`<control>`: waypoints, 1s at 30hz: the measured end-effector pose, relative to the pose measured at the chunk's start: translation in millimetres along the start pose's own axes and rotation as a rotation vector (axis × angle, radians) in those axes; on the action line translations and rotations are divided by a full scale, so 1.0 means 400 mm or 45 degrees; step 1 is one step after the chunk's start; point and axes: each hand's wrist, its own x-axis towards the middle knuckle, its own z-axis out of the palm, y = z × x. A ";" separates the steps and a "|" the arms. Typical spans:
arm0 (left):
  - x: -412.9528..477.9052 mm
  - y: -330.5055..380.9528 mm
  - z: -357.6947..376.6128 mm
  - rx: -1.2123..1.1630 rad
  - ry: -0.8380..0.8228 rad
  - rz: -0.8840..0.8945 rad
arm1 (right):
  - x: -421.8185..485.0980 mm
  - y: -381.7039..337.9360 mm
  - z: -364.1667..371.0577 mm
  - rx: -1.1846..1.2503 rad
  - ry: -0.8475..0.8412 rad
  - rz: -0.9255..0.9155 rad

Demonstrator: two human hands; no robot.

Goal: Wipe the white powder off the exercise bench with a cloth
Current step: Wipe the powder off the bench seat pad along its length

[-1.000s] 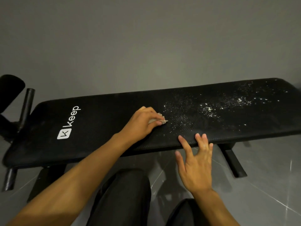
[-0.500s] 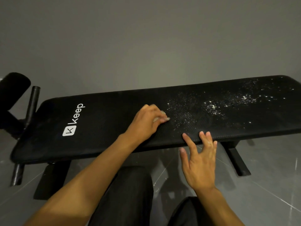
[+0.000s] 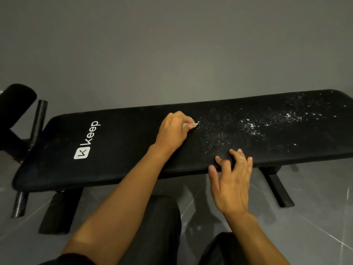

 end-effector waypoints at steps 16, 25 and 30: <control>0.025 -0.023 -0.013 0.028 -0.338 0.421 | 0.004 0.033 0.034 0.090 0.061 -0.049; 0.171 -0.045 0.024 0.016 -0.216 0.071 | 0.005 0.037 0.040 0.095 0.088 -0.050; 0.058 -0.053 0.010 -0.017 -0.208 0.325 | 0.008 0.036 0.046 0.106 0.109 -0.056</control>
